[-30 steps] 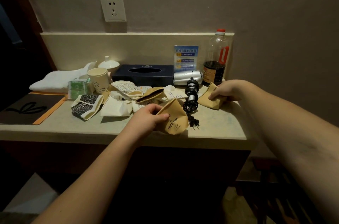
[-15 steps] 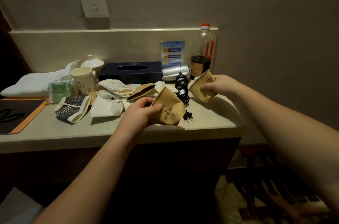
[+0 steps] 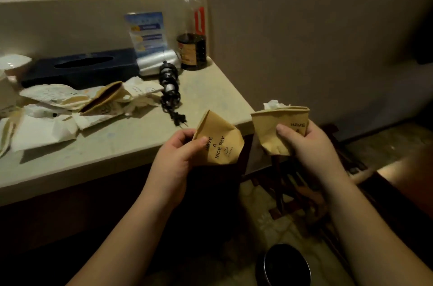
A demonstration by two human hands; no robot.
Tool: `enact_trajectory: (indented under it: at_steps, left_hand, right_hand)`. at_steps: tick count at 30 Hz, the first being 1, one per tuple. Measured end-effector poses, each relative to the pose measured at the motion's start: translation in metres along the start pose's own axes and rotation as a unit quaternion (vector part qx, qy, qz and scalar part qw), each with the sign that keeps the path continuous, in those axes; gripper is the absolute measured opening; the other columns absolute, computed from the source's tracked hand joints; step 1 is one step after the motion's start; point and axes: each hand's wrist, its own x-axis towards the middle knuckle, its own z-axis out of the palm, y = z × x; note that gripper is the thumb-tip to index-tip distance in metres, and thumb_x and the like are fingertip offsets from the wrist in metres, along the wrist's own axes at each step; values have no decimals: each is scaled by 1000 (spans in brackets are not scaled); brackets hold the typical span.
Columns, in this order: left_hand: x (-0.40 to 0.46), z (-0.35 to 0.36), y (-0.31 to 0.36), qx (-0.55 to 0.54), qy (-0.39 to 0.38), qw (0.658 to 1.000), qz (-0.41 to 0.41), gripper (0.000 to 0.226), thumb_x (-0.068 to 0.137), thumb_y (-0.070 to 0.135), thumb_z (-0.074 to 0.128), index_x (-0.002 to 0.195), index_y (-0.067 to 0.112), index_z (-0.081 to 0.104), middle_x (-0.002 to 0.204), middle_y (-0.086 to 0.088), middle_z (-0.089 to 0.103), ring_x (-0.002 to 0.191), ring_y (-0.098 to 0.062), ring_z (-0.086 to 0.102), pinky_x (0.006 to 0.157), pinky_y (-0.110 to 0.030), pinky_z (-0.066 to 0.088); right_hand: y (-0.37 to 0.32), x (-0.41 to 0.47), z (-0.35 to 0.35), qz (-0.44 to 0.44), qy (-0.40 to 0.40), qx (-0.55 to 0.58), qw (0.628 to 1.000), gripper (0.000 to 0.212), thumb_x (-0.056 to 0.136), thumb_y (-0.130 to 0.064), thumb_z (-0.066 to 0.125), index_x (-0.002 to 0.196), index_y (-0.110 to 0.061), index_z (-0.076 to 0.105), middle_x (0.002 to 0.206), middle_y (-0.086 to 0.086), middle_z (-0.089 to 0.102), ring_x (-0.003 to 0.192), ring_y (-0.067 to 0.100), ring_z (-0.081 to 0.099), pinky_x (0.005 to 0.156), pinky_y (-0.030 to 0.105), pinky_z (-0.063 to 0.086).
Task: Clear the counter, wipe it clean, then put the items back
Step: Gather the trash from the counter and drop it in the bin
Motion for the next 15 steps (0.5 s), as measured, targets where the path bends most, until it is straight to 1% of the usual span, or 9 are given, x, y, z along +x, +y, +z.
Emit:
enact_trajectory:
  at_steps: [4,8,11,15]
  left_hand:
    - [-4,38,-47,39,-26,997,-69,11,88,22,65,99,20,68,93,1,74,94,-21,70,82,-42,56]
    - [-5,77,-97,75,-35,988,-131,11,90,22,63,100,19,67,92,4,74,93,-19,70,84,-41,56]
    - [-8,105,-140,107,-31,980,-165,12,91,23,63,102,18,67,95,3,73,93,-17,70,83,-39,56]
    - [-13,138,-205,138,-17,964,-225,8,91,19,63,99,17,66,88,4,74,85,-14,71,80,-36,57]
  right_hand:
    - [64,-29,-30,66,36,-5,997,8,90,-33,61,93,-40,58,92,-19,65,84,-3,58,64,18,40]
    - [127,-53,-68,131,70,-3,989,18,91,-33,61,109,-33,61,98,-16,67,90,2,62,65,21,43]
    - [171,-69,-93,173,71,-22,982,18,91,-31,61,109,-35,59,96,-18,66,88,0,60,61,17,41]
    - [240,-89,-122,233,60,-39,970,16,92,-30,61,107,-33,61,95,-15,67,87,1,61,62,18,42]
